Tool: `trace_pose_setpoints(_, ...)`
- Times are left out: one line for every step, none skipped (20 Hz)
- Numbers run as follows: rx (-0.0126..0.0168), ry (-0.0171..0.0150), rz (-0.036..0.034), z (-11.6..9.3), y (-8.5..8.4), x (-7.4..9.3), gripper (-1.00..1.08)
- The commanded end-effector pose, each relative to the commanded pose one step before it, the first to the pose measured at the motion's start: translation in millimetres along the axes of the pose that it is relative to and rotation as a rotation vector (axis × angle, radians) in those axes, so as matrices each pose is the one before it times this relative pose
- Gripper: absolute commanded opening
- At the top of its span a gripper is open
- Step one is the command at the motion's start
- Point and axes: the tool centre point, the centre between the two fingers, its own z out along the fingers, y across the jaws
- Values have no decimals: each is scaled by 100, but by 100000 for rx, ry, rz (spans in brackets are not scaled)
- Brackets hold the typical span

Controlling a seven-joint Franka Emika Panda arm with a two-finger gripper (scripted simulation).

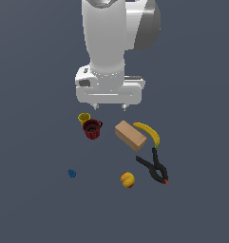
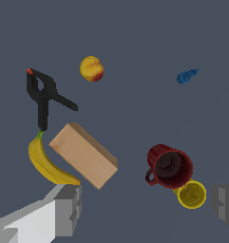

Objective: Pick up a designated object from a clutter of objects.

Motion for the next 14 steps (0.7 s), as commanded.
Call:
trace_pose_setpoints(0,0,0,0,1,0,68)
trace_pose_setpoints(-71,-29,-60,-1,-17,-5,68)
trace_pose_setpoints(-151,-65,-126,-14,-8,-19,68)
trace_pose_setpoints(-266,-113,-224,-18,-28,-28,68)
trace_pose_setpoints(-365,-154,-309,-23,-37,-38,68)
trace_pose_setpoints(-374,-154,-322,-22,-35,-39,68)
trace_pose_setpoints(-262,-105,-232,-12,-22,-28,68)
trace_pose_setpoints(-153,-59,-145,-3,-14,-15,68)
trace_pose_setpoints(0,0,0,-3,32,-7,68)
trace_pose_setpoints(0,0,0,13,-55,15,68)
trace_pose_setpoints(74,19,115,-24,28,-1,68)
trace_pose_setpoints(0,0,0,11,28,-1,68)
trace_pose_setpoints(-35,22,-191,45,-8,-5,68)
trace_pose_setpoints(-20,43,-244,80,34,-7,68)
